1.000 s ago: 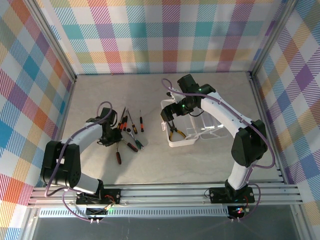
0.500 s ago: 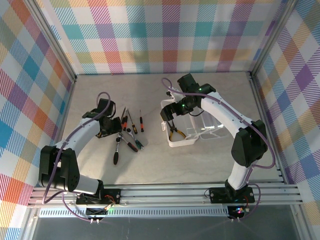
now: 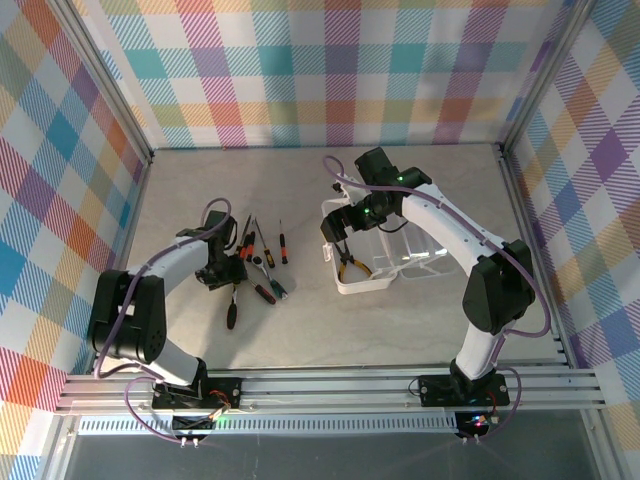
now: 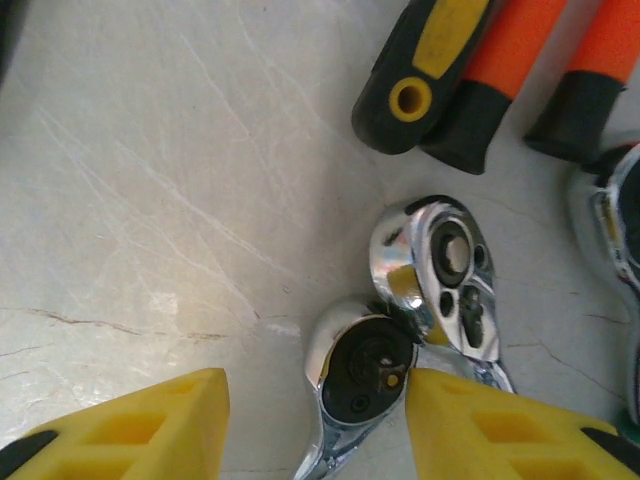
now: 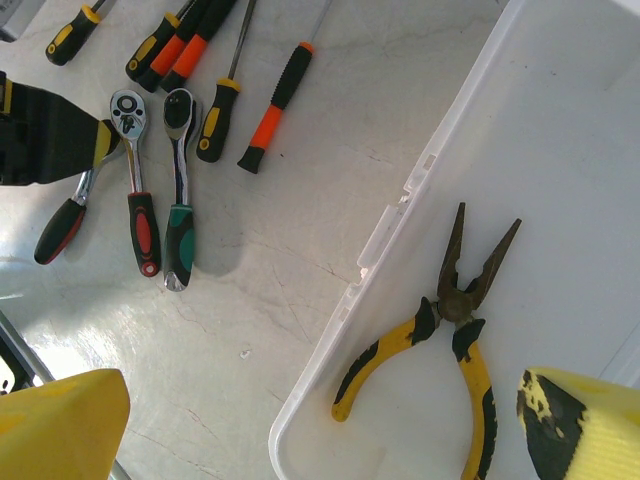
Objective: Pack the tool kit
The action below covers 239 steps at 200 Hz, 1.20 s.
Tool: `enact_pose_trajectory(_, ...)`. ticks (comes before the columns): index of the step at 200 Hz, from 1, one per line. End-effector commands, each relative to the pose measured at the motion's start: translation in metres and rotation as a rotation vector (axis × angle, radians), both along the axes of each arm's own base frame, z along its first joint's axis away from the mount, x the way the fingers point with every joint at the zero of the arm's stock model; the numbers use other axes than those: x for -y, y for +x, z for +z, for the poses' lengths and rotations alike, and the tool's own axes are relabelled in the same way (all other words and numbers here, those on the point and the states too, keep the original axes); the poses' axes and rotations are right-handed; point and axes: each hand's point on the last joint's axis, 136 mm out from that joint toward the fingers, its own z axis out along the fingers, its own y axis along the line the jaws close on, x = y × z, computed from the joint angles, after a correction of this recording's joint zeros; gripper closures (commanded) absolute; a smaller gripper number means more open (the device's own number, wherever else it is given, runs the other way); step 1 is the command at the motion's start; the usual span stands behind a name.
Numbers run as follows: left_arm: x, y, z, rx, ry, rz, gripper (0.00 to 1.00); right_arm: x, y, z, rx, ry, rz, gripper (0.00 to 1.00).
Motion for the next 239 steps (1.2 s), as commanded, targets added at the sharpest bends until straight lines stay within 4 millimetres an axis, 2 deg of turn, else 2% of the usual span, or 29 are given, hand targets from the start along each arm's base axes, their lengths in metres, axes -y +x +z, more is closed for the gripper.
enact_pose_trajectory(1,0.000,-0.007,-0.011,-0.040,0.016,-0.011,0.49,-0.004,-0.004,0.007,0.003,0.019,0.024,0.01)
enact_pose_trajectory(80,0.009,-0.002,-0.030,-0.085,0.004,-0.022,0.49,-0.004,-0.001,0.005,-0.001,0.007,0.026,0.01)
enact_pose_trajectory(129,0.015,0.000,-0.039,-0.106,-0.013,-0.020,0.71,-0.003,-0.001,0.002,-0.003,-0.002,0.025,0.01)
enact_pose_trajectory(173,0.016,0.000,-0.040,-0.104,-0.020,-0.023,0.97,-0.003,-0.002,0.002,-0.003,-0.002,0.027,0.01)
enact_pose_trajectory(178,0.016,0.001,-0.038,-0.100,-0.019,-0.024,1.00,-0.003,-0.002,0.003,-0.003,-0.001,0.025,0.01)
enact_pose_trajectory(200,0.016,0.001,-0.025,-0.068,-0.021,-0.032,1.00,-0.002,-0.003,0.005,-0.001,0.001,0.025,0.01)
enact_pose_trajectory(239,0.017,0.008,0.026,0.032,-0.013,-0.058,1.00,-0.001,-0.006,0.011,0.011,0.013,0.026,0.01)
